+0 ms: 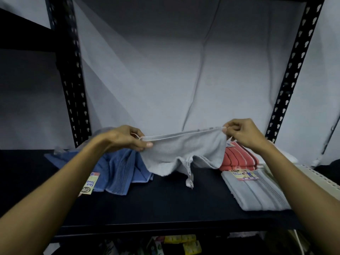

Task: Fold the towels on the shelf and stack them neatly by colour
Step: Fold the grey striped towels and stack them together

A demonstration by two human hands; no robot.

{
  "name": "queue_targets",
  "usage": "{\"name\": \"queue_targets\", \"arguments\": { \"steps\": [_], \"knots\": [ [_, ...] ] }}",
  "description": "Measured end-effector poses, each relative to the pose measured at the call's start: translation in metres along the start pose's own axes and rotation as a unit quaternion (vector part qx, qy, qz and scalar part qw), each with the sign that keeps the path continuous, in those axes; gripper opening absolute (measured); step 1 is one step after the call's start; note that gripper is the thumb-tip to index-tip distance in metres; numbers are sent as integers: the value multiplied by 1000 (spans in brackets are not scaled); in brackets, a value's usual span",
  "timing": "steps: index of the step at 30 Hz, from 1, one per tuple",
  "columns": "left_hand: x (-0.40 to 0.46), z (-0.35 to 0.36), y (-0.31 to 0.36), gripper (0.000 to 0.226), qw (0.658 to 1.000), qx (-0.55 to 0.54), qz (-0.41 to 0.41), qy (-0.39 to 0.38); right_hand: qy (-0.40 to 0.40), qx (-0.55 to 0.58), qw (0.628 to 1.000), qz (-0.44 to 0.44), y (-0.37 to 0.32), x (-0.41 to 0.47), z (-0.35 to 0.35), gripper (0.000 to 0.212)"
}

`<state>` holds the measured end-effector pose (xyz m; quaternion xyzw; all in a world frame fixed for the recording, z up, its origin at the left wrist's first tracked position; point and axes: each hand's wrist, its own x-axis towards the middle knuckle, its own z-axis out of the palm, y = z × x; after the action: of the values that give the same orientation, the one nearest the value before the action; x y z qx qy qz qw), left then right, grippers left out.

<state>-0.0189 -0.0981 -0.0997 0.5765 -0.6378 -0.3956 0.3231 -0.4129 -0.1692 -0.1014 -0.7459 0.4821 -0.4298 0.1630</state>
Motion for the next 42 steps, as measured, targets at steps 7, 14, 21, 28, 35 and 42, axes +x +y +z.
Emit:
{"name": "queue_targets", "arguments": {
  "steps": [7,14,21,28,35,42],
  "knots": [
    [7,17,-14,26,988,0,111,107,6,23,999,33,17,-9,0,8],
    [13,17,-19,16,986,-22,82,142,26,84,994,63,14,-12,0,6],
    [19,39,-3,23,979,-52,18,196,66,95,988,104,-2,-7,29,4],
    [20,109,21,20,983,-77,65,155,38,148,983,106,-51,-35,76,14],
    [-5,141,7,18,980,-53,123,149,75,126,989,24,-69,-83,106,11],
    [-25,150,1,20,973,-76,142,163,129,130,980,-82,-70,-112,122,6]
  ]
}}
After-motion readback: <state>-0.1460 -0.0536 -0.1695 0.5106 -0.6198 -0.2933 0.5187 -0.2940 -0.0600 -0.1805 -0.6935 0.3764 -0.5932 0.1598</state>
